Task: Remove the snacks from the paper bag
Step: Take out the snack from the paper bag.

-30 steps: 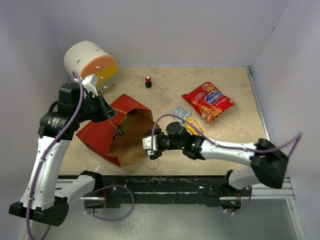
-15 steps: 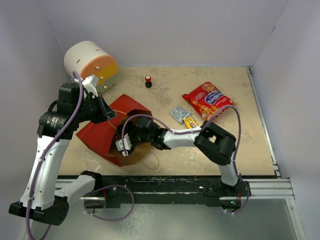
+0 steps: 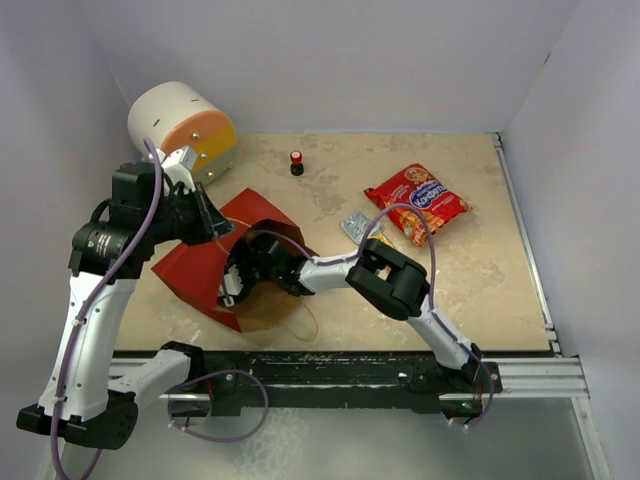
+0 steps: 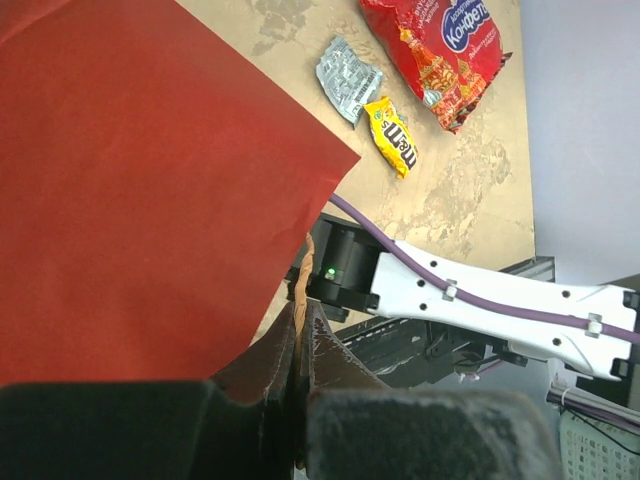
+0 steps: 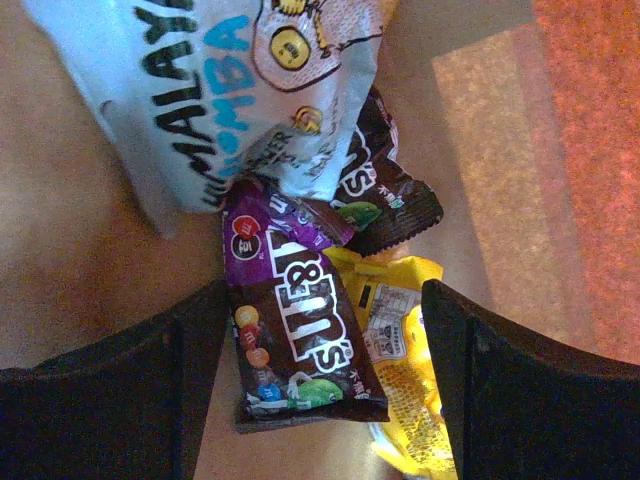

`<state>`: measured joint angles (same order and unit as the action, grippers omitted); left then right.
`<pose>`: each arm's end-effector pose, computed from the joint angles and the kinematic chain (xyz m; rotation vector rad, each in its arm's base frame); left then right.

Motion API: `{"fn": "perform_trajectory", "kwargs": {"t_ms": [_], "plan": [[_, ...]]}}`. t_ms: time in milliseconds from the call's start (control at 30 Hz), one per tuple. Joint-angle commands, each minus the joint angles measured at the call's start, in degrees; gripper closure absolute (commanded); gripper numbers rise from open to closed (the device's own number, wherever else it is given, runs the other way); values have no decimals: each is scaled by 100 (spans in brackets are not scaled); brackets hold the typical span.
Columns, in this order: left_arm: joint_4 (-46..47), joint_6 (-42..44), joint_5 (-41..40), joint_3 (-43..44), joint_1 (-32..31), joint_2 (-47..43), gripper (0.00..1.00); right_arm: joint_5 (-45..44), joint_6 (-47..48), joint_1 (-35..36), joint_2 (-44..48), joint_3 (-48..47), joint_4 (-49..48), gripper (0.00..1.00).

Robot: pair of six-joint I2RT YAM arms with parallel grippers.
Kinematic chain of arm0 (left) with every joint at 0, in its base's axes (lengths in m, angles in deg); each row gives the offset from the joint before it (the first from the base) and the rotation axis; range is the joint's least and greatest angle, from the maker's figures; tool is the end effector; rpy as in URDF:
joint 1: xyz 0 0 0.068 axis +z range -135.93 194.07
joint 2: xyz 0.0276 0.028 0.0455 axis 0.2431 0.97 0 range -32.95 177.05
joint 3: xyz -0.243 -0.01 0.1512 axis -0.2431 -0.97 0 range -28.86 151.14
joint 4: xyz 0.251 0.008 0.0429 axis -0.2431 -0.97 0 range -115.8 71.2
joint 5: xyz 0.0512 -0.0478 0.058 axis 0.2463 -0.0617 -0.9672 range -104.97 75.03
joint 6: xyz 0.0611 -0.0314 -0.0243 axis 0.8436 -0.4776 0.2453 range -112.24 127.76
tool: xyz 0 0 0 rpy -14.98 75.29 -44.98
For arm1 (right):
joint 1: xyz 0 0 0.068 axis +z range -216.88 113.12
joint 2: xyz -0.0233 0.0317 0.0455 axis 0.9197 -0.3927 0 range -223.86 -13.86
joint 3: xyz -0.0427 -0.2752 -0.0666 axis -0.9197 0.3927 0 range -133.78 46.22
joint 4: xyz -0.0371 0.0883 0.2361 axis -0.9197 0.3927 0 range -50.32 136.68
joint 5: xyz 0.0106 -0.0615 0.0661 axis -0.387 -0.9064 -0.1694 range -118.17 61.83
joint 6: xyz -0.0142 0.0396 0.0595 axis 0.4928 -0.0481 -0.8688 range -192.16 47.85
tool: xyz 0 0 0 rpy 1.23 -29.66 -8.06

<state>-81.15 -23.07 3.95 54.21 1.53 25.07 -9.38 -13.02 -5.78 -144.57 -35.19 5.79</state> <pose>0.1590 -0.0555 0.4248 -0.1772 2.2879 -0.7725 0.2384 0.4721 0.1480 -1.6951 0.7090 0.3254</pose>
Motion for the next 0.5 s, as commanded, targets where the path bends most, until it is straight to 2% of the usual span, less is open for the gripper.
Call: {"fn": "perform_trajectory", "kwargs": {"t_ms": [0,167,333,467], "plan": [[-4,108,176,133,-10,-87,100,-413,86,-65,-314,-484,-261,21],[-137,172,174,141,-12,-141,100,-464,61,-157,-574,-750,-70,30],[-205,211,144,183,-12,-155,100,-599,60,-184,-631,-825,-28,56],[-242,219,106,201,-12,-168,100,-593,69,-223,-560,-753,-69,66]]}}
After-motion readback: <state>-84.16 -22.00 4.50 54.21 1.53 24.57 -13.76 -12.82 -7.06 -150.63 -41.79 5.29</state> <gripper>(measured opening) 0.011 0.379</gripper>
